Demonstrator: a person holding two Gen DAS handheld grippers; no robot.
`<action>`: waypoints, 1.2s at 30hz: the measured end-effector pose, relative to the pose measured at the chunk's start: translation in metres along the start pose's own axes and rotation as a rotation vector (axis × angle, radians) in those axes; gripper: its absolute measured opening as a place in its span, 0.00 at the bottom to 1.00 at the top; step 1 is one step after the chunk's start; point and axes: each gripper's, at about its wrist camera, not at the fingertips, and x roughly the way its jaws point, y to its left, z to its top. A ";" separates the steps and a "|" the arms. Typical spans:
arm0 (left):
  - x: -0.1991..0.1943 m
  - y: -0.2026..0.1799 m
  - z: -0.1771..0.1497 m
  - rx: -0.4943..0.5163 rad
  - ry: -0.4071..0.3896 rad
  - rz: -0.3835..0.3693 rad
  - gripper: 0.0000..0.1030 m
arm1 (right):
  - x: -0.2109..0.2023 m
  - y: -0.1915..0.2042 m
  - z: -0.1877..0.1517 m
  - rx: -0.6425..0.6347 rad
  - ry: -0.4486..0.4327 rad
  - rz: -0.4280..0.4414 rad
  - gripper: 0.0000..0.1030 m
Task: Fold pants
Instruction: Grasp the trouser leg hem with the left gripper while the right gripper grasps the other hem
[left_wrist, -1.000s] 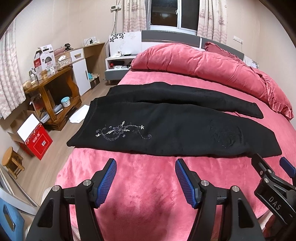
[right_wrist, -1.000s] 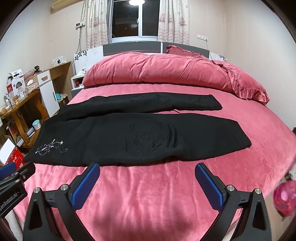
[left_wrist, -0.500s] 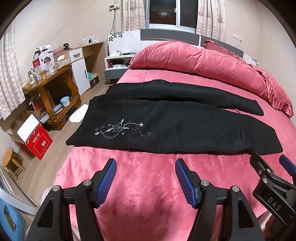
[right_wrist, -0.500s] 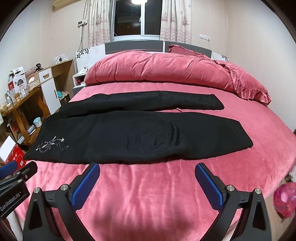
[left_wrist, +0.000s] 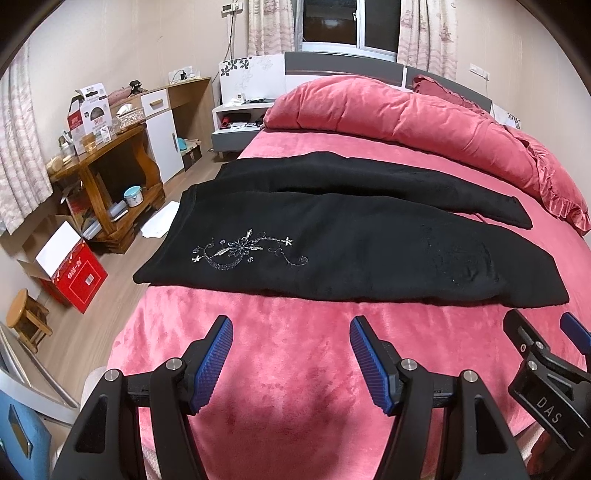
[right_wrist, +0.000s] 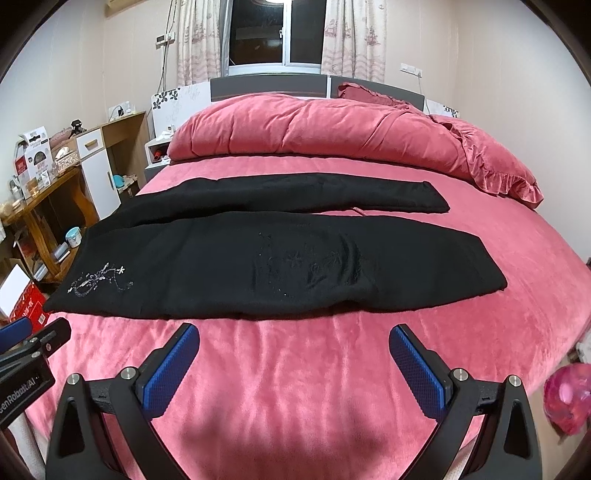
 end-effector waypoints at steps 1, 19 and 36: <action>0.000 0.000 0.000 -0.002 0.001 0.001 0.65 | 0.000 0.000 0.000 -0.001 0.002 0.000 1.00; 0.056 0.094 0.006 -0.370 0.138 -0.346 0.65 | 0.034 -0.045 -0.006 0.165 0.116 0.131 1.00; 0.129 0.191 0.007 -0.681 0.113 -0.239 0.62 | 0.118 -0.234 -0.051 0.877 0.133 0.378 0.83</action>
